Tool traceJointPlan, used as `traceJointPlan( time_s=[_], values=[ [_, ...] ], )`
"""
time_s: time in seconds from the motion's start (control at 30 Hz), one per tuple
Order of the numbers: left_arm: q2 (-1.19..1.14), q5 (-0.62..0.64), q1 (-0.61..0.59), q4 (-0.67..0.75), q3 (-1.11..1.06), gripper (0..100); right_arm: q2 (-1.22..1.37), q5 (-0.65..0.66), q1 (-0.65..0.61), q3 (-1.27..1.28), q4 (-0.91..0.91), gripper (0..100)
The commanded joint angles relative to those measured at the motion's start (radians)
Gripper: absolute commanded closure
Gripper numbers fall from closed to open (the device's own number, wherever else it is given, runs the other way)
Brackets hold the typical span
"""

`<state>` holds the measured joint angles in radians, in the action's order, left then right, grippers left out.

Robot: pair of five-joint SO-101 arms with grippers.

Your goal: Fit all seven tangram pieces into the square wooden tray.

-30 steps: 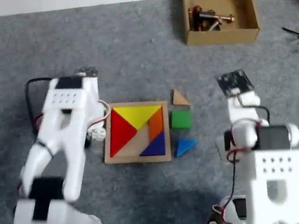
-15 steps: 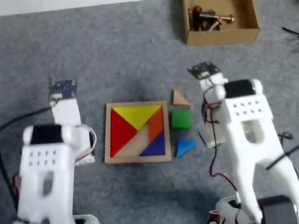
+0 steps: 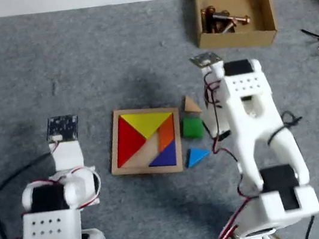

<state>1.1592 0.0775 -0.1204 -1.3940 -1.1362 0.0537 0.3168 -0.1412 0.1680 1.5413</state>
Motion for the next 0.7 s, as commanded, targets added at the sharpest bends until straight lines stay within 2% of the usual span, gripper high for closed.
traceJointPlan(
  time_s=[0.0,0.13,0.33,0.57,0.67],
  values=[
    [0.090,-0.046,-0.061,0.012,-0.036,100,0.044,-0.005,-0.016,-0.124,-0.019,98.8],
    [0.193,-0.048,-0.065,0.023,-0.119,100,0.094,0.049,-0.044,-0.163,-0.090,98.8],
    [0.341,-0.044,-0.067,0.117,-0.323,100,0.099,0.187,-0.130,-0.163,-0.101,98.8],
    [0.496,-0.048,-0.068,0.055,-0.392,100,0.104,0.210,-0.157,-0.162,-0.162,98.8],
    [0.555,-0.048,-0.068,0.051,-0.420,100,0.104,0.279,-0.157,-0.159,-0.214,98.5]
  ],
)
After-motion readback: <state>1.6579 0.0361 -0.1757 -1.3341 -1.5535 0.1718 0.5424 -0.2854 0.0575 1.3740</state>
